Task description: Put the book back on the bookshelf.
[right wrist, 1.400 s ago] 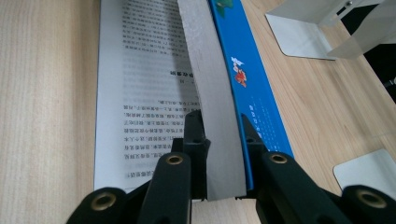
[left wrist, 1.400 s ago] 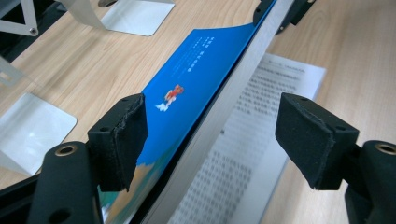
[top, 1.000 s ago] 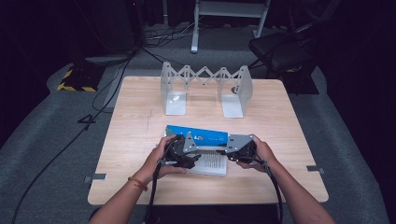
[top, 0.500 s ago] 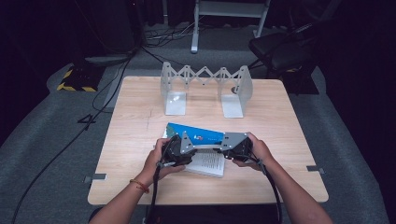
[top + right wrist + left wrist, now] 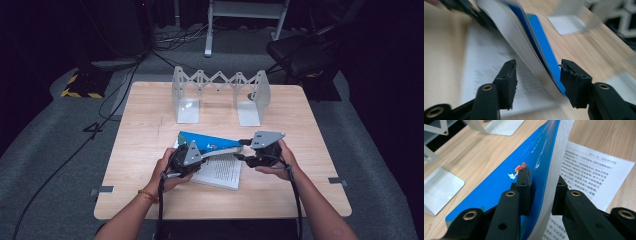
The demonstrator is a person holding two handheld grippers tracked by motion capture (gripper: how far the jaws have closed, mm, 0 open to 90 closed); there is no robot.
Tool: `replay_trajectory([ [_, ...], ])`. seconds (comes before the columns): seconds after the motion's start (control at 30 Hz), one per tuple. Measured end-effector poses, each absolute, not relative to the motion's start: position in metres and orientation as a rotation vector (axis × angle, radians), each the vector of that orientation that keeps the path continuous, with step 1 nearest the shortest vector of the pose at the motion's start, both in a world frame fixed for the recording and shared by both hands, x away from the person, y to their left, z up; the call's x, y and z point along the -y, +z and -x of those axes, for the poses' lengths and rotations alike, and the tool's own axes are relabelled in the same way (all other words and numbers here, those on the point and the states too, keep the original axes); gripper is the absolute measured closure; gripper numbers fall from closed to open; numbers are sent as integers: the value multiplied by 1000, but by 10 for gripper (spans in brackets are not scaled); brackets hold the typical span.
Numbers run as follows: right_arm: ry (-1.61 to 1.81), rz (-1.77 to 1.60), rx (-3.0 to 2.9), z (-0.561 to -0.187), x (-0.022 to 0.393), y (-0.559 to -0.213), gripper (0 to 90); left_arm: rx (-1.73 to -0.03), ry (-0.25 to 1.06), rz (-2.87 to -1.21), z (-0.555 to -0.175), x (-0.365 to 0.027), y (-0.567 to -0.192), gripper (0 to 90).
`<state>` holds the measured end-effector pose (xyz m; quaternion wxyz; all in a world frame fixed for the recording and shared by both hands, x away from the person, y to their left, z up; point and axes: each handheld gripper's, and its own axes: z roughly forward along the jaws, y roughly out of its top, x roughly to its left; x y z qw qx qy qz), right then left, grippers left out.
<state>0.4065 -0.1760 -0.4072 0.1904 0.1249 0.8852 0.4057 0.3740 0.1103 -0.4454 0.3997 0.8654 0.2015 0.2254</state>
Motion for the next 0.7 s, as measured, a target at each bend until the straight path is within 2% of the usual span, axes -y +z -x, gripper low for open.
replay_trajectory([
  [0.07, 1149, -471, -2476, -416, 195, -416, 426, -507, 566, -2176, -373, -114, -445, 751],
  [0.2, 1112, -615, -2483, -431, 215, -447, 417, -515, 550, -2139, -373, -120, -443, 757],
  [0.4, 1009, -669, -2558, -444, 209, -484, 426, -522, 504, -2083, -373, -132, -441, 757],
  [0.63, 1066, -642, -2583, -444, 191, -495, 403, -516, 501, -2051, -368, -143, -435, 759],
  [0.7, 1103, -614, -2591, -442, 186, -494, 461, -513, 498, -2051, -367, -146, -434, 759],
])
